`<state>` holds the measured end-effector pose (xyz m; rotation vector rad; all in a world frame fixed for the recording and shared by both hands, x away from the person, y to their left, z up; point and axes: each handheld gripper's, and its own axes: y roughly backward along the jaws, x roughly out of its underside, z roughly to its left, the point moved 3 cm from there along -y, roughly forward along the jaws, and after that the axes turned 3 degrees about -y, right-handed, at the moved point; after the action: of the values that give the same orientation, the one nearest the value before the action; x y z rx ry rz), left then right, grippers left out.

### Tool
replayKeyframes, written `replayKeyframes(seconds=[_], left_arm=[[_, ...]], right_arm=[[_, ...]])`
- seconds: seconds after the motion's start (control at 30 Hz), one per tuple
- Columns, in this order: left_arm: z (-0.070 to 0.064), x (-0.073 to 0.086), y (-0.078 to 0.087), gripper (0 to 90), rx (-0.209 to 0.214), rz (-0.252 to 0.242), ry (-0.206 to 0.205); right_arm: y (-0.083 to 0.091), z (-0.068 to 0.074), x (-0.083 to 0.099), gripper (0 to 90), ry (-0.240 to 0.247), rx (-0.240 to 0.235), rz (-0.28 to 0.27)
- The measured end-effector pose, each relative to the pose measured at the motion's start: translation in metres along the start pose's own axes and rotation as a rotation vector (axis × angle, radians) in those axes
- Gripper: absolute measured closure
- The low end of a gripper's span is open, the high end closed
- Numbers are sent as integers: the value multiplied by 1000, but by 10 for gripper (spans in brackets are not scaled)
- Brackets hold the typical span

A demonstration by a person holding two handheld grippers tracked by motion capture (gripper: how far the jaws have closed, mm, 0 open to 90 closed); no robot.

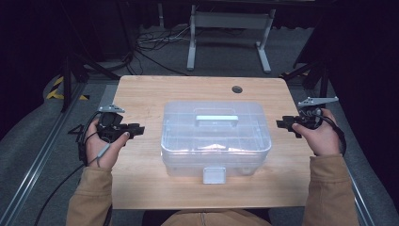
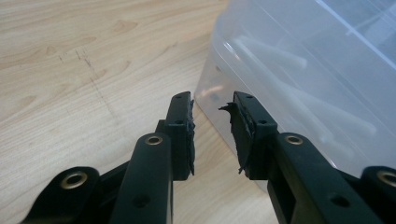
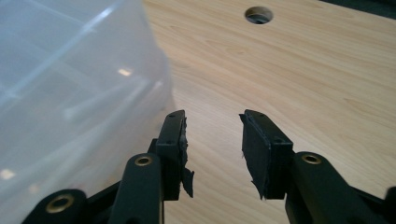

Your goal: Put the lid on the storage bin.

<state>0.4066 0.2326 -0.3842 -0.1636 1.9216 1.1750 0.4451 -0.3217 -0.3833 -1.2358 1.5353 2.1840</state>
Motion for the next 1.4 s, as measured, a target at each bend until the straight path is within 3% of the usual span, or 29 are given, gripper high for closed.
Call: replayKeyframes(seconds=[0.2, 0.33, 0.6, 0.67, 0.73, 1.07, 1.17, 1.4], left_arm=[[11, 5, -16, 658, -27, -11, -1], [18, 9, -23, 632, -39, -23, -9], [32, 17, -35, 561, -80, -57, -21], [36, 18, -40, 516, -93, -83, -68], [38, 19, -45, 494, -97, -92, -83], [43, 25, -57, 481, -102, -116, -107], [45, 26, -61, 482, -121, -124, -129], [49, 32, -70, 475, -127, -100, -124]], right_arm=[[-7, -16, 5, 553, -18, 38, -47], [-13, -28, 11, 531, -27, 58, -44], [-27, -43, 18, 492, -5, 84, -79], [-31, -46, 20, 484, -5, 86, -87], [-34, -48, 22, 481, -9, 89, -92], [-54, -58, 32, 464, 47, 100, -111], [-59, -60, 36, 461, 47, 104, -103], [-72, -66, 45, 456, 39, 110, -102]])
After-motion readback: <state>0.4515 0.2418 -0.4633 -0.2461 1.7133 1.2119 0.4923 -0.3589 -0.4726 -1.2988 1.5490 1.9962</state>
